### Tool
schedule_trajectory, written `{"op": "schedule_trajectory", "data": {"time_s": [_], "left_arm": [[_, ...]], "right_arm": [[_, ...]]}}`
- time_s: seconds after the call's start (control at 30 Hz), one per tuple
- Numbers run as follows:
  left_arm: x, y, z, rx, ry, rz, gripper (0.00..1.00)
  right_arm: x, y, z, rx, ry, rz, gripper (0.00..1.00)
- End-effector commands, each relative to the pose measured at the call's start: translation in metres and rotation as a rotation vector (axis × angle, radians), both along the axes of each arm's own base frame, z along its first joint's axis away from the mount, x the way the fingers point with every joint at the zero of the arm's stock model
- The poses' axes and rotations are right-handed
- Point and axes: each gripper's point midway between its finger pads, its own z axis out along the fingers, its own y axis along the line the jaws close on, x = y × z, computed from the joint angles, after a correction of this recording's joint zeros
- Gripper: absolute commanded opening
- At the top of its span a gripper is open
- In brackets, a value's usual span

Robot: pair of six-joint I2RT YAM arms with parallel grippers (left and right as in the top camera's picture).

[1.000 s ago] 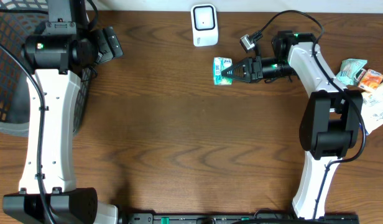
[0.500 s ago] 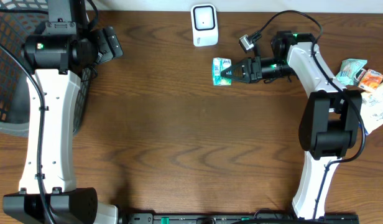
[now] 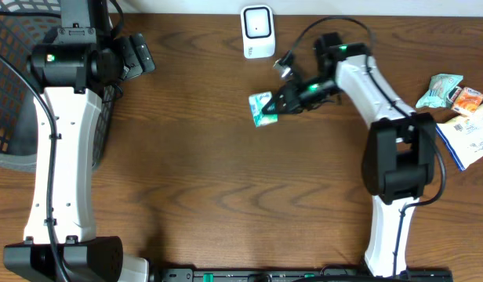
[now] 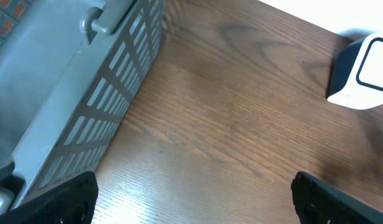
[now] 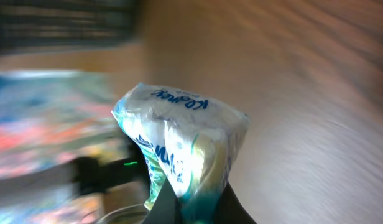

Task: Scan the item barcode
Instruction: 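Hold the teal pack barcode against the scanner window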

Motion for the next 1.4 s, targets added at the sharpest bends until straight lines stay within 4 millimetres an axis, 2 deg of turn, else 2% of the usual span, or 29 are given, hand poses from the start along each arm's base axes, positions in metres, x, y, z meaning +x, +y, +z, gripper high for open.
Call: {"op": "schedule_trajectory", "data": {"time_s": [0.0,0.07,0.13,0.17,0.27,0.4,0.47,0.57,0.73,0.87,1.07,1.23,1.37], "left_arm": [[0.0,0.002,0.001,0.012,0.0,0.01,0.98],[0.0,0.002,0.001,0.012,0.0,0.01,0.98],[0.0,0.002,0.001,0.012,0.0,0.01,0.98],[0.0,0.002,0.001,0.012,0.0,0.01,0.98],[0.0,0.002,0.001,0.012,0.0,0.01,0.98],[0.0,0.002,0.001,0.012,0.0,0.01,0.98],[0.0,0.002,0.001,0.012,0.0,0.01,0.98],[0.0,0.002,0.001,0.012,-0.001,0.01,0.98],[0.0,0.002,0.001,0.012,0.0,0.01,0.98],[0.0,0.002,0.001,0.012,0.0,0.01,0.98],[0.0,0.002,0.001,0.012,0.0,0.01,0.98],[0.0,0.002,0.001,0.012,0.0,0.01,0.98],[0.0,0.002,0.001,0.012,0.0,0.01,0.98]], "right_arm": [[0.028,-0.038,-0.041,-0.487,-0.082,-0.139,0.01],[0.054,-0.054,-0.041,-0.663,-0.248,-0.152,0.01],[0.079,-0.061,-0.028,-0.772,-0.412,-0.137,0.01],[0.107,-0.062,-0.005,-0.86,-0.586,-0.133,0.01],[0.15,-0.044,0.036,-0.905,-0.877,-0.116,0.01],[0.191,-0.018,0.073,-0.93,-1.202,-0.04,0.01],[0.206,-0.008,0.08,-0.949,-1.334,0.046,0.01],[0.223,-0.002,0.078,-0.987,-1.453,0.128,0.01],[0.256,-0.005,0.066,-1.004,-1.568,0.062,0.01],[0.269,0.0,0.063,-0.997,-1.65,0.047,0.01],[0.265,0.02,0.054,-0.927,-1.706,0.188,0.01],[0.258,0.015,0.035,-0.958,-1.651,0.283,0.01],[0.258,0.0,0.024,-0.999,-1.608,0.337,0.01]]}}
